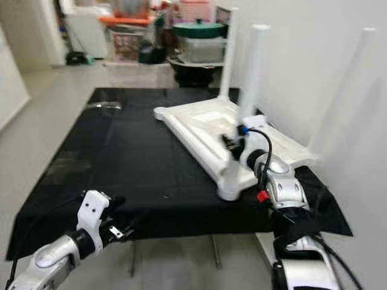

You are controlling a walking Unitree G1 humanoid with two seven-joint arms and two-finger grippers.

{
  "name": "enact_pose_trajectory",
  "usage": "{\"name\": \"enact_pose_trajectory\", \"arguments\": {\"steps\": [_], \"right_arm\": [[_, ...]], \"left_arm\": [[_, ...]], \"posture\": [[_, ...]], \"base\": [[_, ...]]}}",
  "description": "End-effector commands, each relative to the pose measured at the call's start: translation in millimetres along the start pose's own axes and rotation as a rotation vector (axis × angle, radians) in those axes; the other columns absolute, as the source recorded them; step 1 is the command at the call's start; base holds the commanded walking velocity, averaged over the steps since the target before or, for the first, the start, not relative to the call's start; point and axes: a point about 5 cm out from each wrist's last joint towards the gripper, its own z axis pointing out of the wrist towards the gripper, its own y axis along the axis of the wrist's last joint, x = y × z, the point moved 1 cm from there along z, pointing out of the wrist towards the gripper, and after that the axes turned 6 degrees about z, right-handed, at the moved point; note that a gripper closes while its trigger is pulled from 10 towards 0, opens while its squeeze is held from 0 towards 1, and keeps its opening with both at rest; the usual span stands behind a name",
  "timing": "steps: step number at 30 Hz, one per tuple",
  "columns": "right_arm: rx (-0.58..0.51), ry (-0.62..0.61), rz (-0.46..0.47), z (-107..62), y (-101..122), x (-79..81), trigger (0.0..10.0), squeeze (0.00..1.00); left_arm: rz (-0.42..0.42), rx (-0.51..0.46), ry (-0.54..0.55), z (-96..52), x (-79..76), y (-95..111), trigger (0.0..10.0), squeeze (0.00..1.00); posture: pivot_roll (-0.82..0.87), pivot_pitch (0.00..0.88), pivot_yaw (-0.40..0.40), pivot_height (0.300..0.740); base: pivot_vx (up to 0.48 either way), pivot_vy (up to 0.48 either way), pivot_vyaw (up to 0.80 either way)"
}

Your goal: Building children table

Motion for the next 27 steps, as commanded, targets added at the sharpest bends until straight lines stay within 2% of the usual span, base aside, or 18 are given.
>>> {"name": "enact_pose_trajectory", "arguments": {"steps": [1,4,6,7,8,9,10,11,12,14,15,16,17,18,19,20,22,27], "right_arm": [[0.074,-0.309,0.01,-27.4,-34.6,-3.3,0.0,0.0],[0.081,-0.357,0.037,-42.5,-44.2,11.5,0.0,0.0],[0.081,-0.357,0.037,-42.5,-44.2,11.5,0.0,0.0],[0.109,-0.316,0.016,-40.5,-47.9,17.8,2.8,0.0],[0.109,-0.316,0.016,-40.5,-47.9,17.8,2.8,0.0],[0.106,-0.276,0.023,-36.1,-46.7,20.5,10.0,0.0],[0.084,-0.19,0.001,-27.7,-39.8,27.4,10.0,0.0],[0.084,-0.19,0.001,-27.7,-39.8,27.4,10.0,0.0],[0.015,-0.085,-0.008,-18.7,-24.5,33.0,10.0,0.0],[0.015,-0.085,-0.008,-18.7,-24.5,33.0,10.0,0.0],[-0.035,-0.009,0.027,-16.7,-13.7,33.5,10.0,0.87],[-0.035,-0.009,0.027,-16.7,-13.7,33.5,10.0,0.87],[-0.078,0.034,0.034,-16.2,-4.9,30.8,10.0,1.0],[-0.078,0.034,0.034,-16.2,-4.9,30.8,10.0,1.0],[-0.092,0.118,0.016,-17.9,4.3,31.1,10.0,0.0],[-0.092,0.118,0.016,-17.9,4.3,31.1,10.0,0.0],[-0.134,0.464,-0.072,-32.9,25.6,32.0,10.0,0.0],[-0.131,0.595,-0.19,-39.8,25.4,25.6,10.0,0.0]], "left_arm": [[0.003,0.011,0.001,-0.5,-1.8,-1.3,10.0,0.0],[0.002,0.014,0.001,-1.1,-3.0,-2.1,10.0,0.0],[0.002,0.014,0.001,-1.1,-3.0,-2.1,10.0,0.0],[0.004,0.016,-0.003,-1.3,-3.8,-2.6,10.0,0.0],[0.004,0.016,-0.003,-1.3,-3.8,-2.6,10.0,0.0],[0.005,0.018,-0.004,-1.5,-3.3,-3.0,10.0,0.0],[0.006,0.018,-0.001,-1.3,-2.1,-2.9,10.0,0.0],[0.006,0.018,-0.001,-1.3,-2.1,-2.9,10.0,0.0],[0.007,0.015,0.004,-0.8,-0.6,-2.5,10.0,0.0],[0.007,0.015,0.004,-0.8,-0.6,-2.5,10.0,0.0],[0.007,0.014,0.004,-0.4,-1.4,-2.4,10.0,0.0],[0.007,0.014,0.004,-0.4,-1.4,-2.4,10.0,0.0],[0.005,0.013,0.004,-0.3,-2.3,-2.7,10.0,0.0],[0.005,0.013,0.004,-0.3,-2.3,-2.7,10.0,0.0],[0.003,0.013,0.003,-0.3,-3.3,-2.9,10.0,0.0],[0.003,0.013,0.003,-0.3,-3.3,-2.9,10.0,0.0],[0.003,0.014,0.004,-1.3,-3.0,-3.2,10.0,0.0],[0.006,0.015,0.006,-2.0,-1.3,-3.1,10.0,0.0]], "posture": [[0.06,0.0,-0.055,0.74],[0.06,0.0,-0.057,0.74],[0.06,0.0,-0.057,0.74],[0.06,0.0,-0.063,0.74],[0.06,0.0,-0.063,0.74],[0.06,0.0,-0.064,0.74],[0.06,0.0,-0.066,0.74],[0.06,0.0,-0.066,0.74],[0.05,0.0,-0.067,0.74],[0.05,0.0,-0.067,0.74],[0.05,0.0,-0.067,0.74],[0.05,0.0,-0.067,0.74],[0.05,0.0,-0.067,0.74],[0.05,0.0,-0.067,0.74],[0.05,0.0,-0.066,0.74],[0.05,0.0,-0.066,0.74],[0.06,0.0,-0.066,0.74],[0.06,0.0,-0.063,0.74]], "base": [[0.0,0.0,0.0],[0.0,0.0,0.0],[0.0,0.0,0.0],[0.0,0.0,0.0],[0.0,0.0,0.0],[0.0,0.0,0.0],[0.0,0.0,0.0],[0.0,0.0,0.0],[0.0,0.0,0.0],[0.0,0.0,0.0],[0.0,0.0,0.0],[0.0,0.0,0.0],[0.0,0.0,0.0],[0.0,0.0,0.0],[0.0,0.0,0.0],[0.0,0.0,0.0],[0.0,0.0,0.0],[0.0,0.0,0.0]]}}
